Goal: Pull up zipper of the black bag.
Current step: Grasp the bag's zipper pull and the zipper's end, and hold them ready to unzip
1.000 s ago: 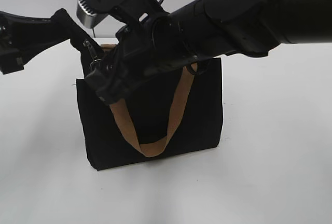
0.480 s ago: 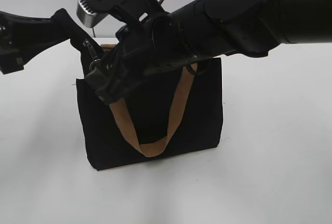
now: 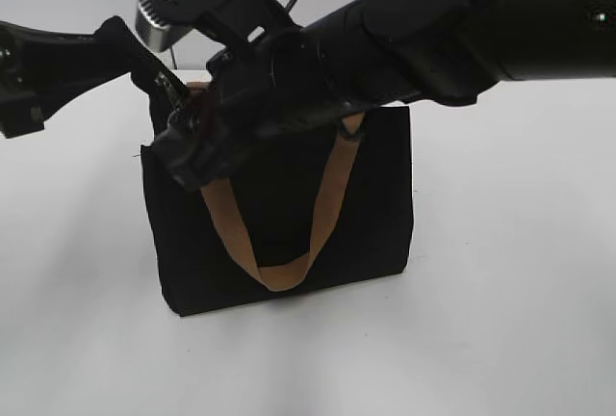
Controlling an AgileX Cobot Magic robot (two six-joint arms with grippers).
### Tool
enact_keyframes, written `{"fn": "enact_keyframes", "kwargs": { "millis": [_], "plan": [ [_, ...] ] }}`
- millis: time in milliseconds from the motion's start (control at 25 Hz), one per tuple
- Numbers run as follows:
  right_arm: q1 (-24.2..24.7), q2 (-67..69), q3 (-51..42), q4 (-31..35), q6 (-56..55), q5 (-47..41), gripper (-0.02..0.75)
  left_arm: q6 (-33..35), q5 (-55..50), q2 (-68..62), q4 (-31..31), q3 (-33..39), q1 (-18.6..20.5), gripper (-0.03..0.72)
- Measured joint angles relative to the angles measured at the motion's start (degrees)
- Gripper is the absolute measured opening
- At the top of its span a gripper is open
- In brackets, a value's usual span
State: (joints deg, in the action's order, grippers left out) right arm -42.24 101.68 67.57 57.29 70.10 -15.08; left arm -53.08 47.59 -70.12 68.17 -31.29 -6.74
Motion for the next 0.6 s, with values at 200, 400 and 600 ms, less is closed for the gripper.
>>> {"fn": "enact_keyframes", "kwargs": {
  "millis": [200, 400, 600],
  "plan": [
    [0.00, 0.12, 2.09, 1.14, 0.00, -0.02, 0.419, 0.00, 0.00, 0.00, 0.00, 0.00, 0.00, 0.022],
    [0.00, 1.25, 2.23, 2.03, 0.00, -2.17, 0.382, 0.00, -0.04, 0.00, 0.00, 0.00, 0.00, 0.022],
    [0.00, 1.52, 2.24, 2.13, -0.06, -4.21, 0.351, 0.00, -0.06, 0.00, 0.04, 0.00, 0.00, 0.022]
  ]
}}
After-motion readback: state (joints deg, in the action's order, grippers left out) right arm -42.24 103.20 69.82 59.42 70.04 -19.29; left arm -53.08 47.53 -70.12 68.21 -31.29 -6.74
